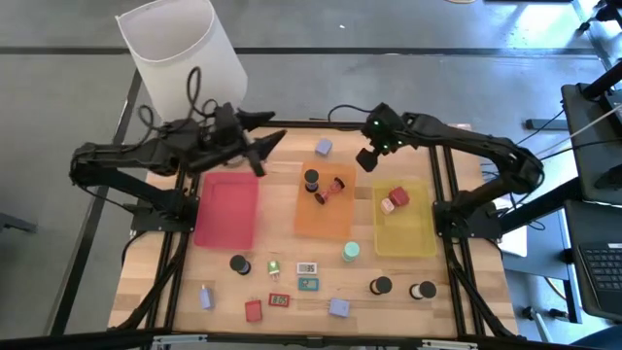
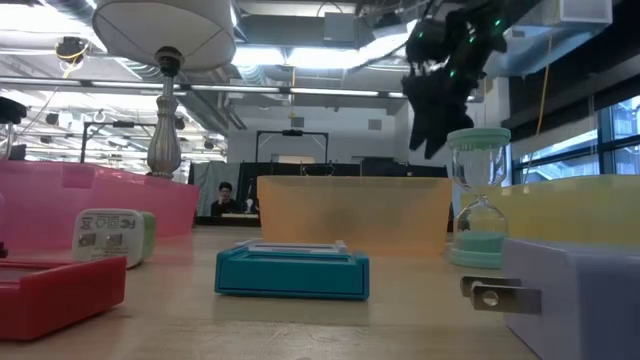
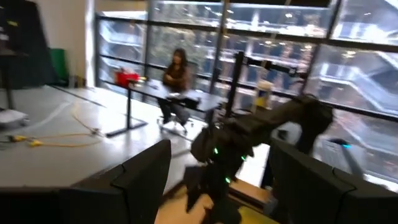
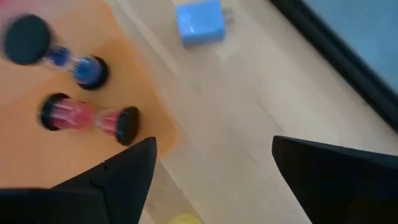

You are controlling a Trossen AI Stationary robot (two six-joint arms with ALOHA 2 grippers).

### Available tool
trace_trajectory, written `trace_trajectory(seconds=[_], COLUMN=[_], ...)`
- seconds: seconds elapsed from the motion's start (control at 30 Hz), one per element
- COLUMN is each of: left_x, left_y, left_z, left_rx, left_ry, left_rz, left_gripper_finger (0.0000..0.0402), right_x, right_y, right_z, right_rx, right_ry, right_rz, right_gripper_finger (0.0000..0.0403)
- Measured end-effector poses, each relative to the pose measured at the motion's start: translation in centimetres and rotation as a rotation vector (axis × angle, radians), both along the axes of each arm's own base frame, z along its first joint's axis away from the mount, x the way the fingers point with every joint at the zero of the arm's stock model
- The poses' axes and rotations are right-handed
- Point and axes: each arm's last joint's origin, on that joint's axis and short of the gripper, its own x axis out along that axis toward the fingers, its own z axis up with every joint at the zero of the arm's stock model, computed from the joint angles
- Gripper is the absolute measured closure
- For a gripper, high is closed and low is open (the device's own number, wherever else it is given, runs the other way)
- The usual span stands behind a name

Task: Pick & Place Office items
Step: Put the top light blue charger adapter into the yellow bin

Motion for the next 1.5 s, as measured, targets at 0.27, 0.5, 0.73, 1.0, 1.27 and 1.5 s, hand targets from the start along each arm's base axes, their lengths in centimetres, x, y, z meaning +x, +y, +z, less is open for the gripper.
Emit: trace_trajectory(seconds=[0.27, 0.5, 0.73, 1.0, 1.27, 1.5], left_x=[5.4, 8.7, 12.2, 13.9, 15.7, 17.2], left_y=[1.6, 3.6, 4.2, 5.0, 6.4, 7.4], left_z=[-2.5, -5.6, -9.1, -11.8, -15.2, -19.1], left_rx=[-0.016, -0.24, -0.352, -0.337, -0.43, -0.393], left_ry=[0.009, -0.034, -0.03, -0.001, 0.001, 0.046], left_rz=[0.05, 0.092, 0.086, 0.282, 0.34, 0.528], left_gripper_finger=[0.0116, 0.0094, 0.0093, 0.0093, 0.0093, 0.0093], right_x=[-0.8, -4.2, -6.8, -8.4, -8.9, -8.8], right_y=[-1.4, -2.8, -4.3, -5.8, -6.6, -6.6], right_z=[-0.6, 1.2, 2.5, 2.6, 2.8, 2.9], right_rx=[-0.006, -0.083, -0.154, -0.159, -0.167, -0.176], right_ry=[0.053, 0.096, 0.095, 0.09, 0.05, 0.04], right_rz=[0.006, 0.006, -0.009, -0.097, -0.177, -0.173], right_gripper_finger=[0.008, 0.008, 0.008, 0.008, 0.008, 0.008])
